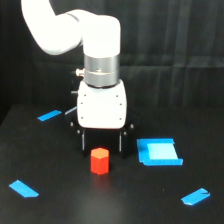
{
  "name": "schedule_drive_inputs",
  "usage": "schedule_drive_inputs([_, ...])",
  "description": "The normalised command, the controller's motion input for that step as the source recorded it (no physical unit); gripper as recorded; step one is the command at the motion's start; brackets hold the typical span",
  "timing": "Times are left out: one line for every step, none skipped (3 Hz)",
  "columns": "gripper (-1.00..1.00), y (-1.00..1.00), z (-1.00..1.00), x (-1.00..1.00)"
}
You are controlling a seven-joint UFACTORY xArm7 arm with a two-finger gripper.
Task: Pick up the red object from the table
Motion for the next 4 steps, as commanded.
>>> schedule_drive_inputs([0.98,-0.67,-0.11,0.0])
schedule_drive_inputs([0.44,-0.36,-0.07,0.01])
schedule_drive_inputs([-0.71,-0.2,-0.11,0.0])
schedule_drive_inputs([-0.98,-0.05,-0.13,0.1])
